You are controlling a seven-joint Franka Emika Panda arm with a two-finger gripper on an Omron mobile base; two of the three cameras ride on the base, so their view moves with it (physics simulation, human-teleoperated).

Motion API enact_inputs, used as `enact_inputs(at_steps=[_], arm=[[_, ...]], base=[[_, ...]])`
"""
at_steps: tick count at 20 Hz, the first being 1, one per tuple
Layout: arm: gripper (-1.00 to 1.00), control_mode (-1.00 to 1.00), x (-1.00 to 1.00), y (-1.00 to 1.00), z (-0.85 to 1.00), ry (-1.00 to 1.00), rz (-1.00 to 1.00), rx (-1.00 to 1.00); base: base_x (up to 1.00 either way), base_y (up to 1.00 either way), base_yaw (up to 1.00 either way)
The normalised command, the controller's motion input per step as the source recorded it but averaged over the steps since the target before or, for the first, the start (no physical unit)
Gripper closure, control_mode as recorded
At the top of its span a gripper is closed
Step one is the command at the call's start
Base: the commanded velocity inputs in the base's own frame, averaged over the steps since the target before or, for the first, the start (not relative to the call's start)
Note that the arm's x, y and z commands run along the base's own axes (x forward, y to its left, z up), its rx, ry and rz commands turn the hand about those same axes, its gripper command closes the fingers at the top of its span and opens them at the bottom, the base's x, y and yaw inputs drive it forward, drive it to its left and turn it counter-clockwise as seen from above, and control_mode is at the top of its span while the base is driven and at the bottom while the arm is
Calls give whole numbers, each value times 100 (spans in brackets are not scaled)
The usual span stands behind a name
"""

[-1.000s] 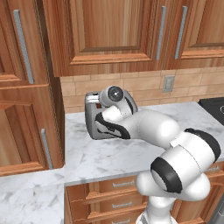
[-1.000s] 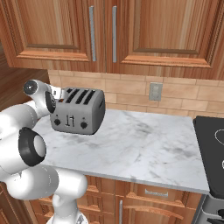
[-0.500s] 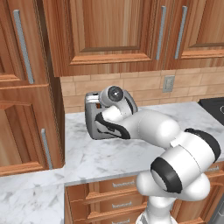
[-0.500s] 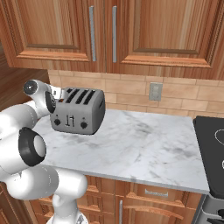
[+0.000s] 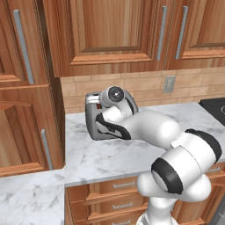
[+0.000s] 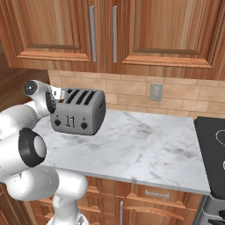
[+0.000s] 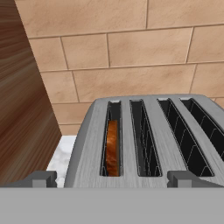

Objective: Start the toaster. Once the lever pops up, take the bread to the plate on the dining counter.

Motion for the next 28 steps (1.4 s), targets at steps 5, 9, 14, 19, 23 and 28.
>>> enact_inputs(at_steps=[5, 9, 14, 19, 23, 28], arm=[[-100, -100, 0, 0, 0, 0, 0, 0], [-100, -100, 0, 0, 0, 0, 0, 0], [-100, -100, 0, 0, 0, 0, 0, 0], [-100, -100, 0, 0, 0, 0, 0, 0], [-100, -100, 0, 0, 0, 0, 0, 0], [-100, -100, 0, 0, 0, 0, 0, 0]], base=[[0, 0, 0], [0, 0, 0], [0, 0, 0], [0, 0, 0], [0, 0, 0], [0, 0, 0]])
